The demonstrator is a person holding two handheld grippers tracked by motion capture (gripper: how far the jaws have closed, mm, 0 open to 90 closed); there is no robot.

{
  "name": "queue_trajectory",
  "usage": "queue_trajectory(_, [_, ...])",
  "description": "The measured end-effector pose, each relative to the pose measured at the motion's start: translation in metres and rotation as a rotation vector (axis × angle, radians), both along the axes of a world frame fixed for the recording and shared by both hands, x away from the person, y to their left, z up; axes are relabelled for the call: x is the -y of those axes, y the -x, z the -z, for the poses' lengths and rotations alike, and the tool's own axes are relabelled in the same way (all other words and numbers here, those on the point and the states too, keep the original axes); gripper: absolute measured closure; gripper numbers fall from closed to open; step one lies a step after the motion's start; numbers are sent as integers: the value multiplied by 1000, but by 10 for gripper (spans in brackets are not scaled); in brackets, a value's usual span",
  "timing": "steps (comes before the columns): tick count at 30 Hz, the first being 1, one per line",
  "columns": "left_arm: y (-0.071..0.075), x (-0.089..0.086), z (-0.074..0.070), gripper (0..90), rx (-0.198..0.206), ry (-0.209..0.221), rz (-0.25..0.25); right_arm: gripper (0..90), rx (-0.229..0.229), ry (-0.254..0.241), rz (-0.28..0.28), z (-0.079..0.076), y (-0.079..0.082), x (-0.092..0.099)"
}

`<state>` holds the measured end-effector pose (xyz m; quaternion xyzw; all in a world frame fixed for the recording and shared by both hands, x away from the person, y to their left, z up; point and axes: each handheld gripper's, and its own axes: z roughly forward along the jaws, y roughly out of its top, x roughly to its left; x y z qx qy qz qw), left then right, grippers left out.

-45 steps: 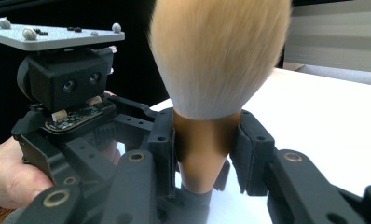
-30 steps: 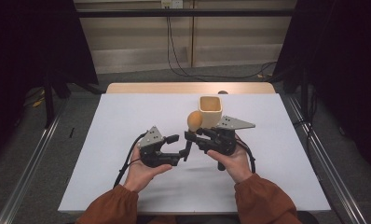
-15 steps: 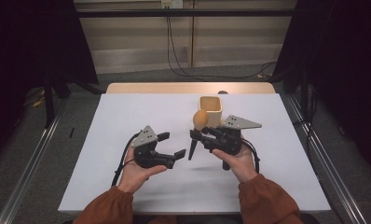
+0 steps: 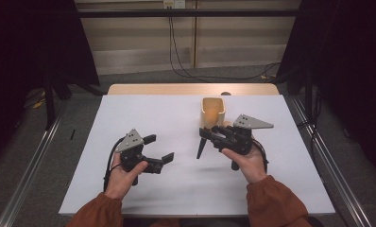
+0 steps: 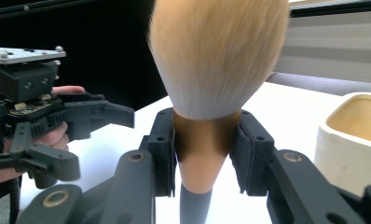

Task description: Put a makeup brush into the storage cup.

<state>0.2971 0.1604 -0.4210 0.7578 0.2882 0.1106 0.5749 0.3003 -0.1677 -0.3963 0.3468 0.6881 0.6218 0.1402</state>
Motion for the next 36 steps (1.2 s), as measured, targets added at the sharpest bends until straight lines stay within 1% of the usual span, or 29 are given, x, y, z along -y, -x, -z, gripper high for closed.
queue_trajectory(3, [2,-6,0,28,-1,3,-3,638,2,1,14,-1,-1,6])
queue_trajectory(6, [5,-11,2,28,17,-23,-10,638,4,2,25,-2,-1,11])
queue_trajectory(10, [8,-18,2,28,7,-17,-36,638,9,-3,45,-5,-2,19])
queue_trajectory(13, [10,-22,1,28,12,-12,-49,638,18,-8,63,-9,-3,27])
queue_trajectory(15, [11,-27,1,28,10,-12,-59,638,23,-7,67,-10,-3,29])
queue_trajectory(16, [12,-29,0,28,13,-14,-69,638,22,-10,70,-11,-3,30])
queue_trajectory(18, [12,-33,0,28,9,-1,-92,638,27,-7,78,-14,-4,33])
queue_trajectory(19, [12,-35,0,28,11,-2,-96,638,29,-8,82,-16,-5,35])
queue_trajectory(21, [13,-38,1,29,14,-16,-125,638,32,-3,88,-17,-6,37])
queue_trajectory(22, [13,-39,2,29,16,-14,-132,638,35,-4,91,-18,-7,38])
queue_trajectory(27, [18,-45,1,26,19,-10,-135,637,40,-2,100,-21,-9,40])
queue_trajectory(30, [23,-52,2,24,14,0,-140,638,45,-8,107,-23,-10,42])
queue_trajectory(31, [24,-56,2,24,16,-5,-145,637,47,-3,111,-24,-11,43])
queue_trajectory(33, [27,-61,4,24,13,4,-157,638,44,2,124,-26,-14,44])
queue_trajectory(34, [28,-63,4,24,9,-3,-149,638,44,2,124,-26,-14,44])
queue_trajectory(35, [30,-65,5,23,10,-18,-149,638,44,6,127,-27,-15,45])
queue_trajectory(36, [31,-67,6,23,11,-22,-151,638,41,6,129,-27,-16,44])
